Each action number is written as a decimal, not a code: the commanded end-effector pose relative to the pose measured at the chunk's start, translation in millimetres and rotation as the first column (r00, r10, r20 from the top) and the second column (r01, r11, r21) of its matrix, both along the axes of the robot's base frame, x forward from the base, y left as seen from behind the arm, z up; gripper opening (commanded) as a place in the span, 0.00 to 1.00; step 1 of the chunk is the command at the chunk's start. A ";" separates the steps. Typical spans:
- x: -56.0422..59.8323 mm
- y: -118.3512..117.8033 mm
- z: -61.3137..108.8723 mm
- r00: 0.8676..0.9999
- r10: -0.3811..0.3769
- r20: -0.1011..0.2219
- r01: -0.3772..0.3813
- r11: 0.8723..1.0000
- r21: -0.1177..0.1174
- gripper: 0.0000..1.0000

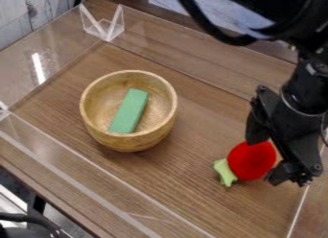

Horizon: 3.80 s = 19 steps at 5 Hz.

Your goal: Move the red fruit to the left

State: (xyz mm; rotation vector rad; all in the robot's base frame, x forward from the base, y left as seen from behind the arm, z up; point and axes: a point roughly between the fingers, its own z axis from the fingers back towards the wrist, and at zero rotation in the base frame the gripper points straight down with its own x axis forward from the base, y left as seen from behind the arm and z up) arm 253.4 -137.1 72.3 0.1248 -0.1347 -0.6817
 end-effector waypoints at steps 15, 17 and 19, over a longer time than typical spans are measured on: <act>-1.3 -19.1 -4.6 0.963 0.269 0.020 -0.264 0.953 -0.147 1.00; 0.0 2.1 -8.6 0.976 0.220 0.012 -0.216 0.966 -0.144 1.00; 11.1 5.6 -12.4 0.992 0.129 -0.001 -0.127 0.981 -0.146 1.00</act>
